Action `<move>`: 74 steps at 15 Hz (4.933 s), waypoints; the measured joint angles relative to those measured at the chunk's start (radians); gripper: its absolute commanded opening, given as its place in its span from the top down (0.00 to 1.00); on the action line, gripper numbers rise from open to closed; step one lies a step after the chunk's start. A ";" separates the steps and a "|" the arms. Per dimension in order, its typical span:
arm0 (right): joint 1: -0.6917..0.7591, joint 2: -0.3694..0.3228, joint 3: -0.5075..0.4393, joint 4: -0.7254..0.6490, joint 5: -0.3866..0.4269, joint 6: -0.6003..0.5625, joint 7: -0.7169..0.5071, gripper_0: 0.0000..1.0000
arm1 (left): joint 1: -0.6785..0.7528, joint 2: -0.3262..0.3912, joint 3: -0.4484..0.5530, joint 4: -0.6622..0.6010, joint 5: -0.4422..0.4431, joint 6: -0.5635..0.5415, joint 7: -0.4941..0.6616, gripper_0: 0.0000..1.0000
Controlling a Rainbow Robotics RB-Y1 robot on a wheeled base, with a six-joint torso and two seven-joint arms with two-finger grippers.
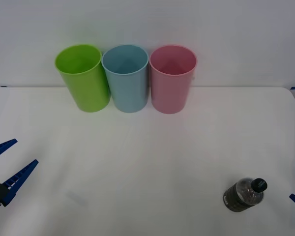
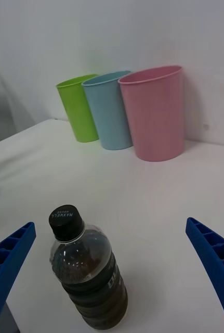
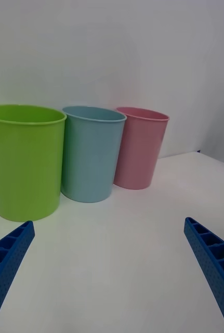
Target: Grasp the object on the table and drop it into the matching bin: aluminum can to the light blue bin, PET bottle to the pink bin.
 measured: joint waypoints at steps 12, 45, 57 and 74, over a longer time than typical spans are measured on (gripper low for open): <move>-0.040 -0.084 0.015 0.195 0.088 -0.116 0.108 0.00 | 0.000 0.000 0.000 0.000 0.000 0.000 0.000 0.00; -0.149 0.119 0.236 0.251 0.242 0.067 0.339 0.00 | 0.000 0.000 0.000 0.000 0.000 0.000 0.000 0.00; -0.174 0.199 0.269 0.251 0.249 0.116 0.373 0.00 | 0.000 0.000 0.000 0.000 0.000 0.000 0.000 0.00; -0.190 0.248 0.275 0.251 0.245 0.140 0.399 0.00 | 0.000 0.000 0.000 0.000 0.000 0.000 0.000 0.00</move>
